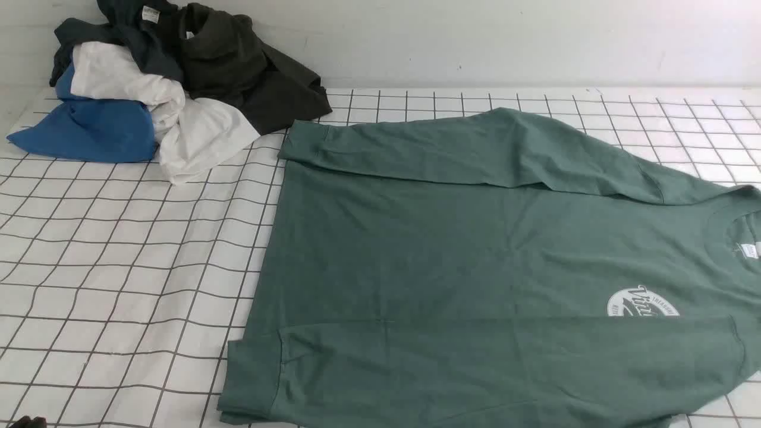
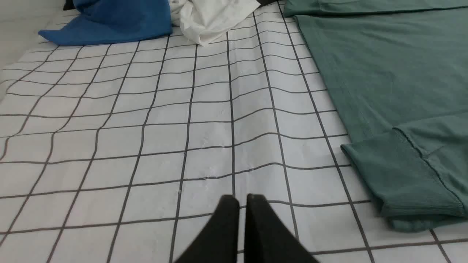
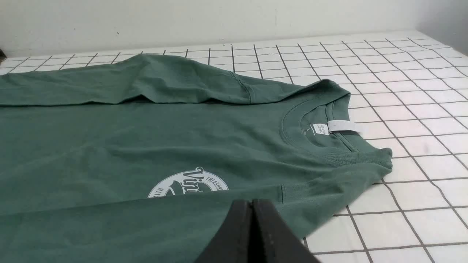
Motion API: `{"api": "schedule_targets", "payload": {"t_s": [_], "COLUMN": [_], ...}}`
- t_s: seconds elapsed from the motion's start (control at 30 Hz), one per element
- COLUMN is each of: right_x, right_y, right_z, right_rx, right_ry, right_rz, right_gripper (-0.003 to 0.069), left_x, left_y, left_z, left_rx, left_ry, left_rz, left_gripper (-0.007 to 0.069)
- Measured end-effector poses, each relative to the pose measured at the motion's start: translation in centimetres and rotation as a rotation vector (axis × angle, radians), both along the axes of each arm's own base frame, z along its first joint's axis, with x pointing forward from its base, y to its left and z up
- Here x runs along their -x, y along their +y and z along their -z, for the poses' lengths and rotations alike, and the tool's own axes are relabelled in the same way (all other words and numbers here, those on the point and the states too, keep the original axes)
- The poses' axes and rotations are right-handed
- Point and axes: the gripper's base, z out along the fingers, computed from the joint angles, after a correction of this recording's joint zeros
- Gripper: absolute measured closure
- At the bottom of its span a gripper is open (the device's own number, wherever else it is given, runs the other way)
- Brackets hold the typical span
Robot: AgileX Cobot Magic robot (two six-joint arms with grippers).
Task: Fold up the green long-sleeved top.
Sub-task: Use the left arm to clamp the cuff closest to it
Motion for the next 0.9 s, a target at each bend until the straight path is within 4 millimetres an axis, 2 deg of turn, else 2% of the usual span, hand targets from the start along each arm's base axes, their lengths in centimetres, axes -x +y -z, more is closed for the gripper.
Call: {"api": "schedule_targets", "payload": {"t_s": [0.7, 0.9], "right_x": [0.00, 0.00], "right_y": [0.00, 0.00], "right_z": [0.00, 0.00], "right_rx": [0.000, 0.000], "right_ry": [0.000, 0.000], "right_rz": [0.000, 0.000], "right_gripper": [0.0671, 0.0671], "left_x": [0.00, -0.15], "left_y": [0.02, 0.09], "left_z": [-0.01, -0.51], "left_rx": [-0.008, -0.036], "left_ry": [-0.002, -0.061], "left_rz": [0.000, 0.000], "left_gripper": [0.0613, 0.0613]}}
